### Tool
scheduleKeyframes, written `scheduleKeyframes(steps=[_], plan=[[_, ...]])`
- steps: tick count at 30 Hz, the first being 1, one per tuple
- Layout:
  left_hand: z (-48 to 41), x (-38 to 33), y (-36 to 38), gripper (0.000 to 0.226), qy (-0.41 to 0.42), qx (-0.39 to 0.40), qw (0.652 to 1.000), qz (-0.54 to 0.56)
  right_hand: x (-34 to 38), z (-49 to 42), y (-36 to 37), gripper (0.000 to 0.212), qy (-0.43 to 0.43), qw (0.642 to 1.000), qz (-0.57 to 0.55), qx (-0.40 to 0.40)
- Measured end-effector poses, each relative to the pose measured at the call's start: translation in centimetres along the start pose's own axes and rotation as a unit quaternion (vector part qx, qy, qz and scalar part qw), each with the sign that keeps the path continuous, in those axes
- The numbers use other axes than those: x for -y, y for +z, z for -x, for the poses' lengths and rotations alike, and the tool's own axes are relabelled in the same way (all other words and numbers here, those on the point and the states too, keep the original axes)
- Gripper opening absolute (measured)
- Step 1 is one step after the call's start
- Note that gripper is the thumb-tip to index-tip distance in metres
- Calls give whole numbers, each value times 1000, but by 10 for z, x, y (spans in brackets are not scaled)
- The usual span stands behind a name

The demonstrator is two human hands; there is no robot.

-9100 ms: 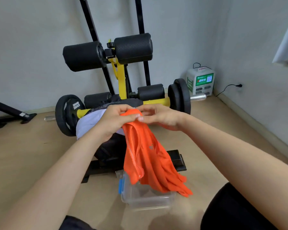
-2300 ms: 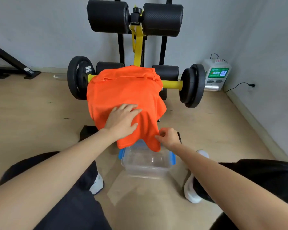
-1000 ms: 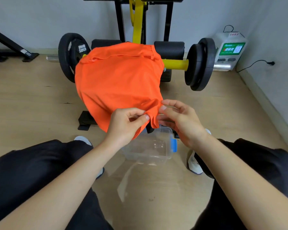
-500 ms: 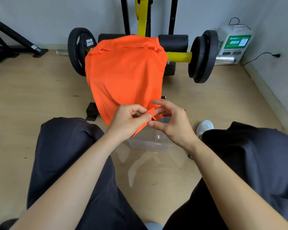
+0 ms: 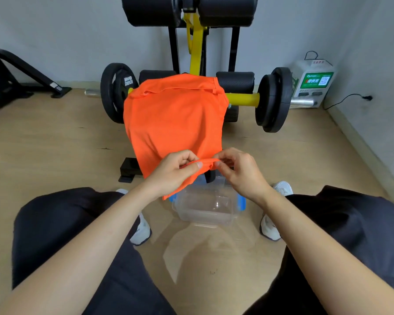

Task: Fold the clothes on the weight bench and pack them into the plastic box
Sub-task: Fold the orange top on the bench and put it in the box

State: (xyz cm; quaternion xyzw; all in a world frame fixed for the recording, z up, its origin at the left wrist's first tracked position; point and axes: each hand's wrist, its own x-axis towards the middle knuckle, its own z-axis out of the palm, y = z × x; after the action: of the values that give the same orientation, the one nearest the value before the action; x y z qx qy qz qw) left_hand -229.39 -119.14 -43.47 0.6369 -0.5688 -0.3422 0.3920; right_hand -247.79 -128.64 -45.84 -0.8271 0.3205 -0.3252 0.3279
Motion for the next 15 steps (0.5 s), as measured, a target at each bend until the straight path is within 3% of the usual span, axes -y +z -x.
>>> scheduleKeyframes(steps=[7, 12, 15], plan=[[-28, -4, -37, 11, 57, -25, 997, -33, 14, -55, -27, 10, -15, 996, 58, 70], [-58, -11, -62, 16, 74, -77, 994, -30, 28, -96, -64, 9, 6, 984, 63, 164], [-81, -21, -72, 13, 86, -106, 989, -51, 17, -116, -82, 11, 27, 984, 59, 166]])
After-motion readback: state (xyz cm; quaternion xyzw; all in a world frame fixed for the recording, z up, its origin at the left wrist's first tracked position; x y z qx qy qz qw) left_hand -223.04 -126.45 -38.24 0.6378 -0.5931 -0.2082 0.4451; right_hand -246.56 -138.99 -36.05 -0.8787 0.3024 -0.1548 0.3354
